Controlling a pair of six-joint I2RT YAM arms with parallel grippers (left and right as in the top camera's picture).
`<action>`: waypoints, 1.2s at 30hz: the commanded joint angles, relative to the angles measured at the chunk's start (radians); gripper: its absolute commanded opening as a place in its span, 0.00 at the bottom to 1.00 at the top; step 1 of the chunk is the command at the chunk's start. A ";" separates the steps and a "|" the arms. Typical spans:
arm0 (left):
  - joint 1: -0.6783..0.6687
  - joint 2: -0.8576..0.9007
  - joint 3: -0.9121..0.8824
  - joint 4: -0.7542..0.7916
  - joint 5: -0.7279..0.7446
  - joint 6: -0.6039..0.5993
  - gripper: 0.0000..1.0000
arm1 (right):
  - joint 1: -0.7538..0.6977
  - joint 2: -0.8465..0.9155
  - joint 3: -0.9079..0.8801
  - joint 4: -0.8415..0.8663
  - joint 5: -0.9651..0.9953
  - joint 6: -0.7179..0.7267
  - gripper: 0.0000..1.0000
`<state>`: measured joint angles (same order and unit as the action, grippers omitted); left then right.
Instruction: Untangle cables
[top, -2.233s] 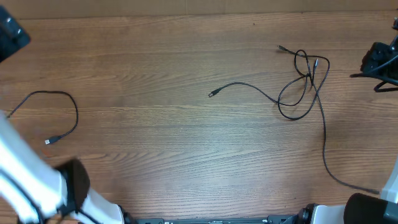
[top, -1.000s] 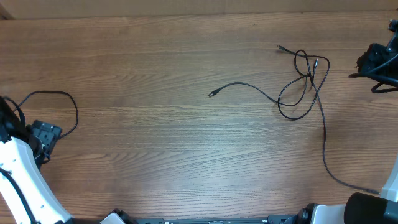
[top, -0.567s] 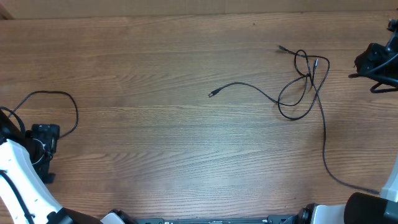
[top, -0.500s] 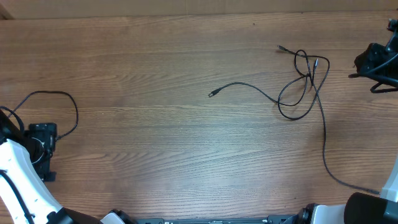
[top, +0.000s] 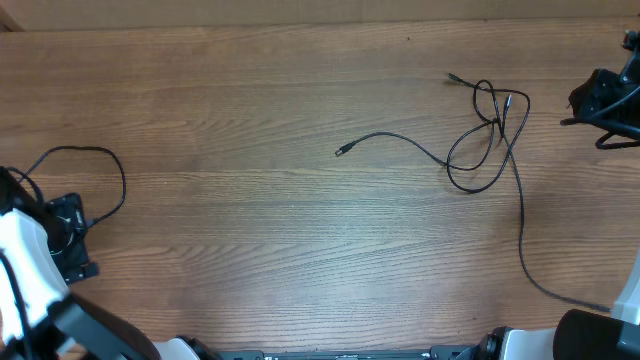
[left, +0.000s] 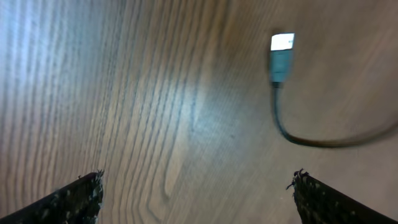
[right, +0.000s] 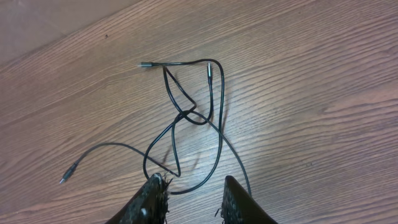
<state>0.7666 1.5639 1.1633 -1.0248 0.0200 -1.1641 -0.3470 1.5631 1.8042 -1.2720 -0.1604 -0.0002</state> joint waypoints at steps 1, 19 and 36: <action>0.007 0.105 -0.016 0.029 0.034 -0.029 0.98 | -0.008 0.001 -0.012 0.009 -0.006 -0.004 0.29; 0.007 0.232 -0.016 0.315 -0.060 -0.030 0.88 | -0.008 0.001 -0.012 -0.010 -0.007 -0.004 0.31; 0.007 0.372 -0.016 0.377 -0.063 -0.055 0.82 | -0.008 0.001 -0.012 -0.048 -0.019 -0.004 0.31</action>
<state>0.7670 1.8854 1.1549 -0.6731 -0.0311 -1.2041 -0.3473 1.5631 1.8038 -1.3224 -0.1707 -0.0006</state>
